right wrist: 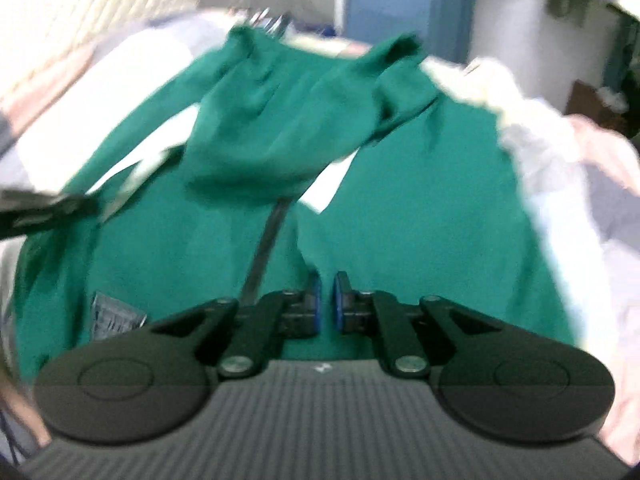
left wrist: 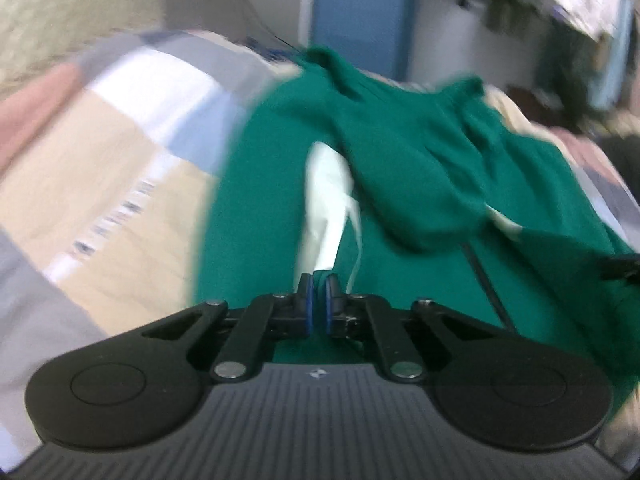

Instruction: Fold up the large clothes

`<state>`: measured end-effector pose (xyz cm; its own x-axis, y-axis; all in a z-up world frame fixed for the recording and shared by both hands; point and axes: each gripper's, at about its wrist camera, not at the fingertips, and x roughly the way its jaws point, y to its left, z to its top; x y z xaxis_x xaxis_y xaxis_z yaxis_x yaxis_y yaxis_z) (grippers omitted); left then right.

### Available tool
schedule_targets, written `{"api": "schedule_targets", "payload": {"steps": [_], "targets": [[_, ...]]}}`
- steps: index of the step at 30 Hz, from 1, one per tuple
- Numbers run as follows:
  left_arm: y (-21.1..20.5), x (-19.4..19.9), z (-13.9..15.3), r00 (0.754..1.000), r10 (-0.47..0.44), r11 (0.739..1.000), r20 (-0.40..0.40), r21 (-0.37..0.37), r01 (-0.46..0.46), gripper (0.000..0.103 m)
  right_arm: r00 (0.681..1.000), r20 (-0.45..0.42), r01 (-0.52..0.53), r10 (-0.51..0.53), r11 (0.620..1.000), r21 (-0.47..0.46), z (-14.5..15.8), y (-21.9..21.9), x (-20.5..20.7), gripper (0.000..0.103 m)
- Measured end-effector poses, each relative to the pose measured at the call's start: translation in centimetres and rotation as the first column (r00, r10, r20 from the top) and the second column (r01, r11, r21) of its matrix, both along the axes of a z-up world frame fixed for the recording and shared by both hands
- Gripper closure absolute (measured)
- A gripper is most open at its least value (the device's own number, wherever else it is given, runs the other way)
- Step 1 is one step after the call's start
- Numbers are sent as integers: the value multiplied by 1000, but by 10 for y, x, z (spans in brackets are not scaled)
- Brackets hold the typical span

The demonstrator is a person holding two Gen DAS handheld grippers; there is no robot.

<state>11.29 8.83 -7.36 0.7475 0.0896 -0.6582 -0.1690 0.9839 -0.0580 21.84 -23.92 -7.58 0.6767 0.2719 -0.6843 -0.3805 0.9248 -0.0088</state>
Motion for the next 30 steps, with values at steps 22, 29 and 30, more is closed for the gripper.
{"api": "schedule_targets", "payload": {"steps": [22,29,30], "targets": [[244,115,3,855,517,844,-39,191,-501,97,775,245,604,-582,797,-17,28,-243,206,94],[278,127,-29,825,554,832,-111,56,-552,97,762,65,645,-644,764,5,-61,-273,255,94],[278,127,-28,824,555,832,-112,53,-553,97,763,45,645,-645,764,13,-68,-272,256,94]]}}
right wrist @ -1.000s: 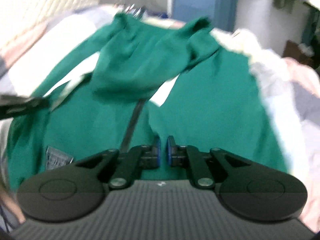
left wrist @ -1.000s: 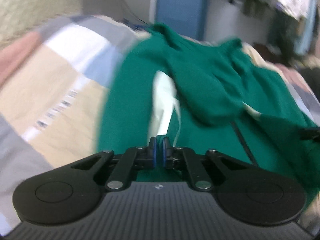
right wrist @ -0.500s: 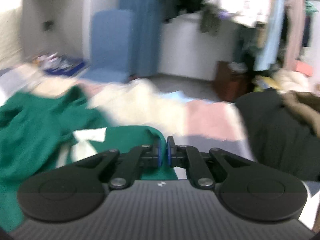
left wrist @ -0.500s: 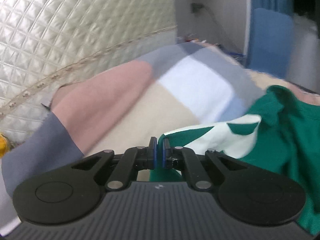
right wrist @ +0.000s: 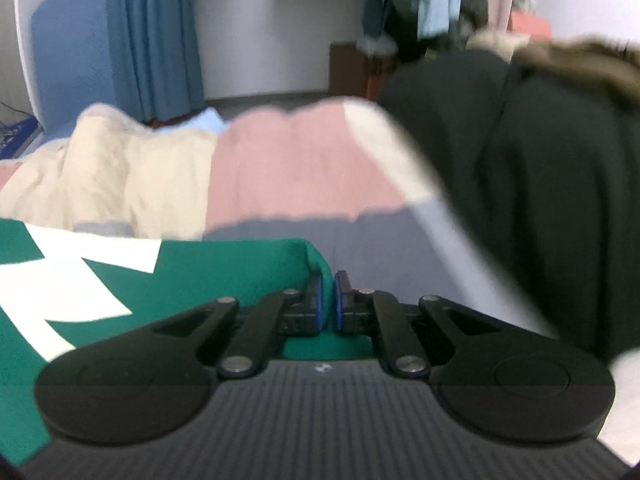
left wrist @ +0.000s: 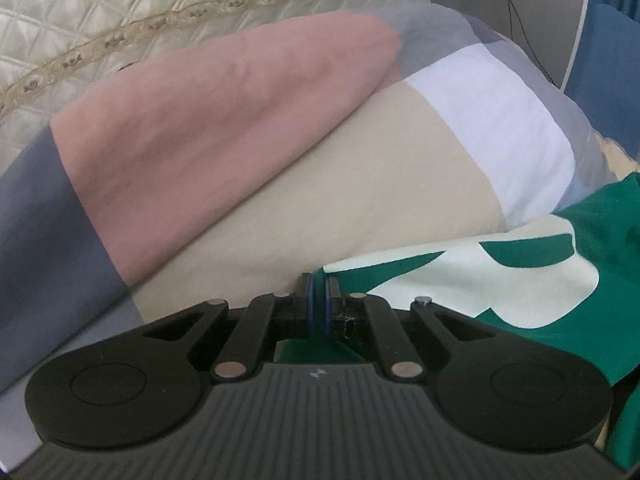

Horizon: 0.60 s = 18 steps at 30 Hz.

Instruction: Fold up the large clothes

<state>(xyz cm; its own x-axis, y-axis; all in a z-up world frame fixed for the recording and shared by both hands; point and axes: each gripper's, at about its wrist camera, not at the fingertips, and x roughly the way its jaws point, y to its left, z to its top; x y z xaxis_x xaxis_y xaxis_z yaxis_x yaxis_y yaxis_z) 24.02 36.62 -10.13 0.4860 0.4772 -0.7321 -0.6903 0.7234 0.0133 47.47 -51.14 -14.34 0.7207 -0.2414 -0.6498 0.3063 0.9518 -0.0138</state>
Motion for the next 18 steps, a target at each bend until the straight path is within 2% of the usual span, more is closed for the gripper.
{"api": "schedule_targets", "payload": {"steps": [2,4,5,6,7,8,10,13,18], "targets": [[-3,-2,4,1000,-3,1000,9,-4,3,96,1000,7,9,-10,1000,29,-10,1,2,93],[-3,-6,8,999,-3,1000,40,-26,4,89,1000,24,13,-14,999,44,-10,2,5,92],[-4,-7,12,998,1,999,57,-40,1,72,1000,29,10,-11,999,47,-10,1,8,91],[-8,-16,19,996,11,999,89,-54,-7,50,999,36,0,-2,999,51,-8,3,5,89],[-13,-20,24,993,20,999,117,-52,-14,44,999,43,-6,3,998,58,-4,5,1,80],[-20,-24,30,990,16,999,143,-43,-10,42,999,54,-8,4,997,73,0,5,-4,63],[-35,-27,41,988,-21,999,154,-36,27,42,996,93,-11,-3,989,147,11,3,-14,45],[-63,-31,58,977,-83,996,196,-16,87,42,990,144,-35,7,980,194,32,9,-34,45],[-121,-42,82,951,-181,981,249,-15,191,42,975,210,-109,70,978,180,69,43,-72,45]]}}
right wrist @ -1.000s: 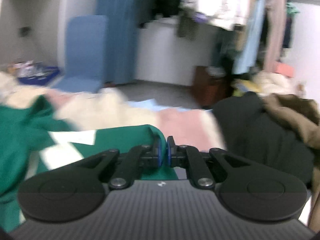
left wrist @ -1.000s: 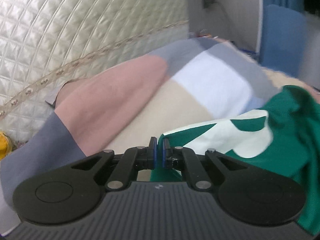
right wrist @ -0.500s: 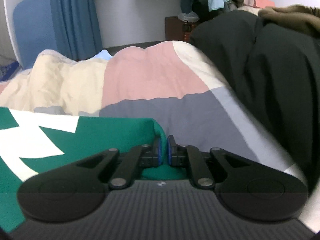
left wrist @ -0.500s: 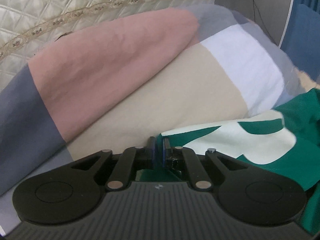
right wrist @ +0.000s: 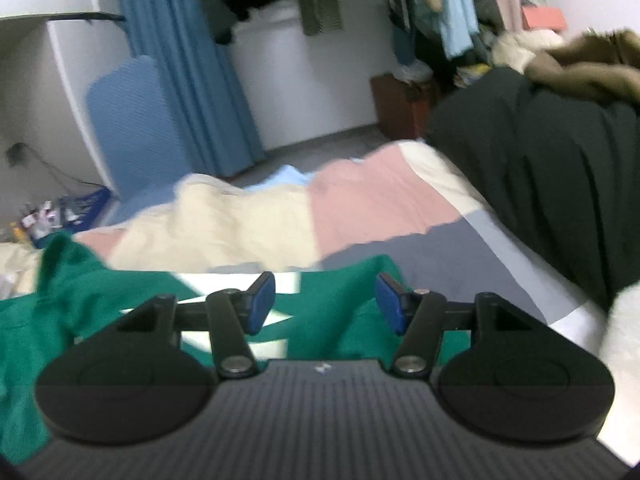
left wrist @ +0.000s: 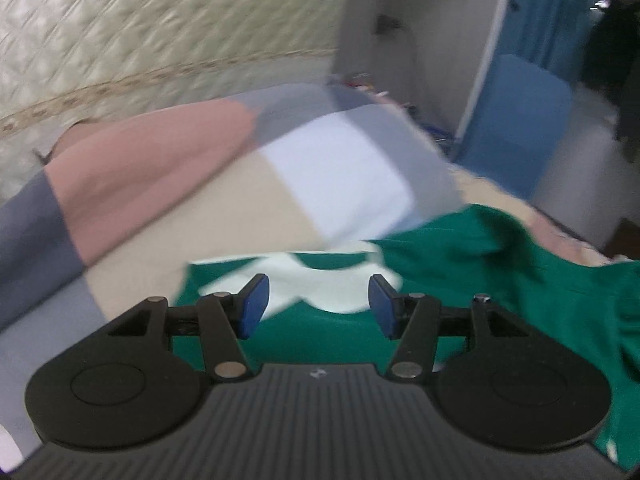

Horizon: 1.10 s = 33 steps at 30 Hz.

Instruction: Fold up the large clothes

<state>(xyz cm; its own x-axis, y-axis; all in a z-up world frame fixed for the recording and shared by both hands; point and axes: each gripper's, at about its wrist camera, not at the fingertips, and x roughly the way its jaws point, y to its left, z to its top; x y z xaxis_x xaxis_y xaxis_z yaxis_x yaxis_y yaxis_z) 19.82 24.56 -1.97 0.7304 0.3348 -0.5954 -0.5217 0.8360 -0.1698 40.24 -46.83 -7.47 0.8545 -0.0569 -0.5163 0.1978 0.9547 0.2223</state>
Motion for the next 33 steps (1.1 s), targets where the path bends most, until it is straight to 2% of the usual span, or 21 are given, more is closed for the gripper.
{"api": "schedule_targets", "payload": {"steps": [5,8,12,14,18,22,25,27,30,33], "targets": [[-53,-11,12,994,-101,994,50,-34,103,42,992,60,-113,112,993,15,32,49,-42,45],[-81,-14,15,987,-157,988,47,-5,157,42,980,79,-186,184,982,16,45,83,-63,45],[-111,-27,13,976,-207,978,65,-19,209,42,953,99,-289,288,957,1,53,128,-89,45],[-128,-35,10,972,-228,974,61,12,228,42,931,105,-350,349,937,-8,54,153,-103,45],[-160,-49,-5,951,-306,951,41,58,303,42,885,116,-451,450,892,-20,49,191,-127,45],[-190,-63,-28,932,-361,932,37,54,359,42,844,128,-524,521,852,-10,34,218,-153,46],[-203,-69,-39,924,-378,926,52,20,377,42,824,126,-555,552,832,-14,17,234,-167,46],[-209,-71,-43,919,-392,920,49,24,391,42,813,111,-575,571,818,-3,6,243,-172,46],[-210,-73,-44,917,-394,919,72,0,395,42,807,95,-586,582,810,18,-5,253,-175,46],[-209,-75,-43,919,-386,922,80,30,385,42,804,83,-592,589,806,10,-11,260,-180,46]]}}
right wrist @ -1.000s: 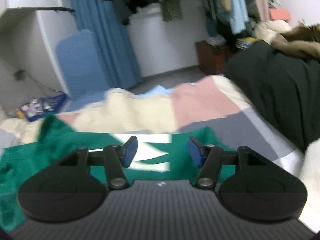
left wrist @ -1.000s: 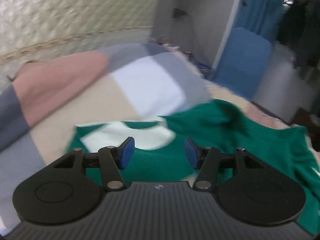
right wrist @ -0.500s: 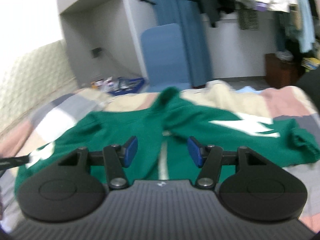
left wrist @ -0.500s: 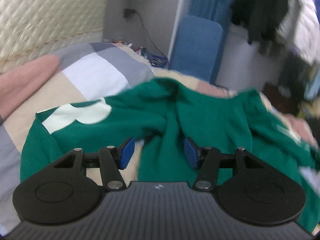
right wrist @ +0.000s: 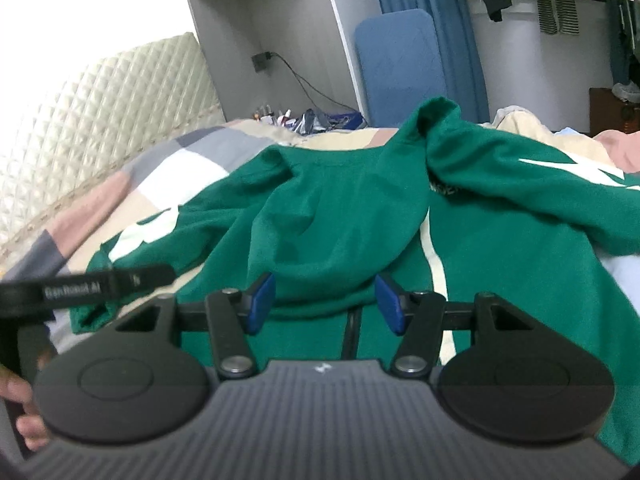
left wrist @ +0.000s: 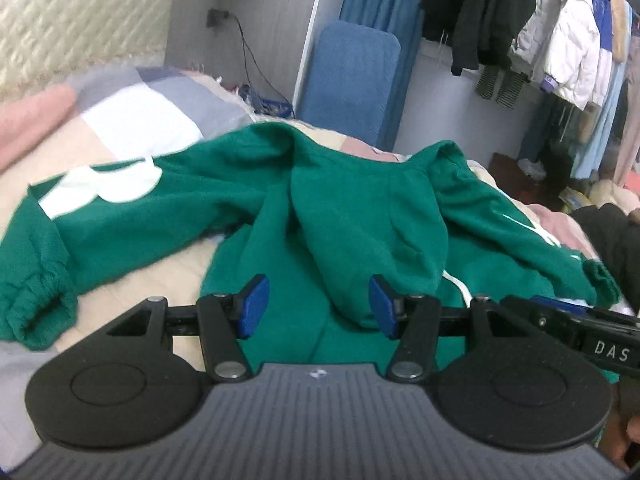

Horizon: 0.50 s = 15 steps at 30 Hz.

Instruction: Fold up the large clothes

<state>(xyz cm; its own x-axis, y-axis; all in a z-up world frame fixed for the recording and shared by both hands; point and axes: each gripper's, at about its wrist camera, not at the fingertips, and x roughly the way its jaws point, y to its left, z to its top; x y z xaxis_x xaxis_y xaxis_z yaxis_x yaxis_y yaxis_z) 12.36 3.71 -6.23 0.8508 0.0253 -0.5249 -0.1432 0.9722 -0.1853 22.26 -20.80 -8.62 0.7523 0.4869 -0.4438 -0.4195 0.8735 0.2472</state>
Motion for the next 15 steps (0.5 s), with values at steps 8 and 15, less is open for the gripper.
{"api": "schedule_targets", "payload": {"steps": [8,15], "targets": [[9,9,-5,1000,-3,1000,-15,-16,3,42,1000,6,22,-22,1000,-15,-14,7,5,45],[30,19,-10,998,27,998,-53,-46,-30,40,999,-30,-12,11,999,-39,-35,23,17,17]]}}
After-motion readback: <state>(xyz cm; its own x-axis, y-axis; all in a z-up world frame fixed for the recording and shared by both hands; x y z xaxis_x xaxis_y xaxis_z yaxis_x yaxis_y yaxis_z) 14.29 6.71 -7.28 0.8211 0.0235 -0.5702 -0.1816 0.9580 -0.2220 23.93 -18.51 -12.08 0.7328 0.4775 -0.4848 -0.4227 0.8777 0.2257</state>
